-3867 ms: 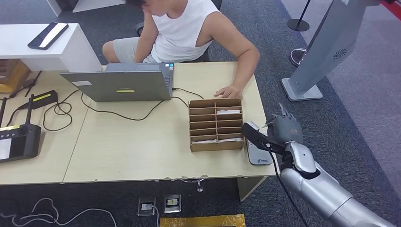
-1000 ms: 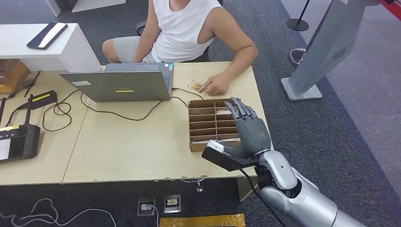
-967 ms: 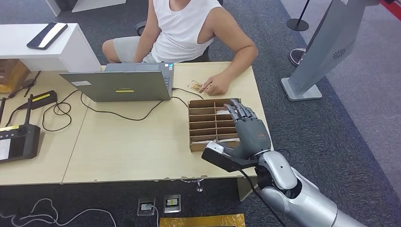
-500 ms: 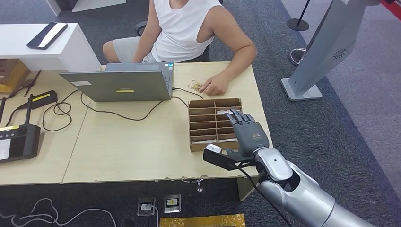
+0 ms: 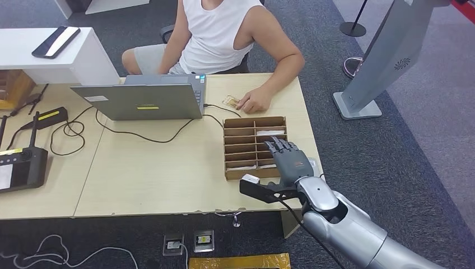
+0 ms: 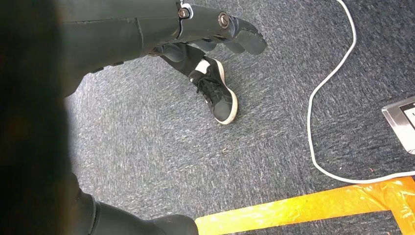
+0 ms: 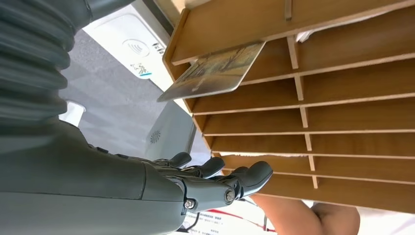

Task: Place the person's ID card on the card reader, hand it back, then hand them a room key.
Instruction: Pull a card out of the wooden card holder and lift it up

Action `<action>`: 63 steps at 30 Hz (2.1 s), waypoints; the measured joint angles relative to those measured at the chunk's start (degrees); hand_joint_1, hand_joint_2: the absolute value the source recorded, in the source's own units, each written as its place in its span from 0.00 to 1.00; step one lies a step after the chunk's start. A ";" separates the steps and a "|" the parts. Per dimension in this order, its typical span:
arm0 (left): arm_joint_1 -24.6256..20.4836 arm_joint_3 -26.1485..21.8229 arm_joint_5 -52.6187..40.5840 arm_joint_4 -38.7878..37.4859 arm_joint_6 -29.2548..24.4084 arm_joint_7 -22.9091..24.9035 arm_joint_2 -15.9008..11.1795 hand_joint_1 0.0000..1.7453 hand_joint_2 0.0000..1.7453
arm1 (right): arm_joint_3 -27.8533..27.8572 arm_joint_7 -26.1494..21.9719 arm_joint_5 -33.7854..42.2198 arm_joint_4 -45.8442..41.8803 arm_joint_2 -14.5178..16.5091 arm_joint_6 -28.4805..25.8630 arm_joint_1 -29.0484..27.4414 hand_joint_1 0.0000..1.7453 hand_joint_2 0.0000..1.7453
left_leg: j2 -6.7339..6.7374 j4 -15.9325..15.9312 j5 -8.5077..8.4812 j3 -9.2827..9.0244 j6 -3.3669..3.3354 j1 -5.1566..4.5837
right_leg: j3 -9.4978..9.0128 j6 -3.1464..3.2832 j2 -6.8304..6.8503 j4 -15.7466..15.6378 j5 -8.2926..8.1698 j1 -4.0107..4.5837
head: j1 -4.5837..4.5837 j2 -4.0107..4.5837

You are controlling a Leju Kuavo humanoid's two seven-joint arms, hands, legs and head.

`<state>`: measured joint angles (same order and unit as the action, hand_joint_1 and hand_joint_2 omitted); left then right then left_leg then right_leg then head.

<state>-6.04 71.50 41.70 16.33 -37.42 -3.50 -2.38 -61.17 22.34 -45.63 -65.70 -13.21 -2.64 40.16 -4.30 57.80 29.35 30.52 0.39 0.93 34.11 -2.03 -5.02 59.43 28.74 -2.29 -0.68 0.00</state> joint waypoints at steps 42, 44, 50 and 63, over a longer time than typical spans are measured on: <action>0.05 -0.62 0.00 0.00 0.03 0.00 0.00 0.00 1.00 | -0.81 1.04 2.61 2.97 0.58 -1.31 0.34 1.00 1.00 | 0.00 0.00 0.00 -0.02 0.00 0.00 | 0.00 0.00 -0.01 0.00 0.00 0.01 | 0.00 0.00; 0.05 -0.62 0.00 0.00 0.07 0.00 0.00 0.00 1.00 | -0.81 1.04 2.86 2.97 0.57 -1.35 0.34 1.00 1.00 | 0.00 0.00 0.00 -0.03 0.00 0.00 | 0.00 0.00 -0.02 0.00 0.00 0.01 | 0.00 0.00; 0.05 -0.62 0.00 0.00 0.16 0.00 0.00 0.00 1.00 | -0.81 0.98 3.17 2.97 0.56 -1.99 0.28 1.00 1.00 | 0.00 0.00 0.00 -0.03 0.00 0.00 | 0.00 0.00 -0.02 0.00 0.00 0.01 | 0.00 -0.01; 0.05 -0.62 0.00 0.00 0.08 0.00 0.00 0.00 1.00 | 1.23 4.65 -2.40 -0.15 0.26 -11.55 5.30 1.00 1.00 | 0.03 0.01 -0.01 -0.04 0.00 0.00 | 0.01 0.02 -0.04 0.01 -0.05 0.00 | 0.00 0.00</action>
<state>-6.00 70.88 41.70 16.33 -37.35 -3.50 -2.38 -59.94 26.99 -48.03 -65.85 -12.95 -14.19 45.46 -4.27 57.81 29.34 30.48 0.39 0.93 34.12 -2.01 -5.06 59.44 28.69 -2.29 -0.68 0.00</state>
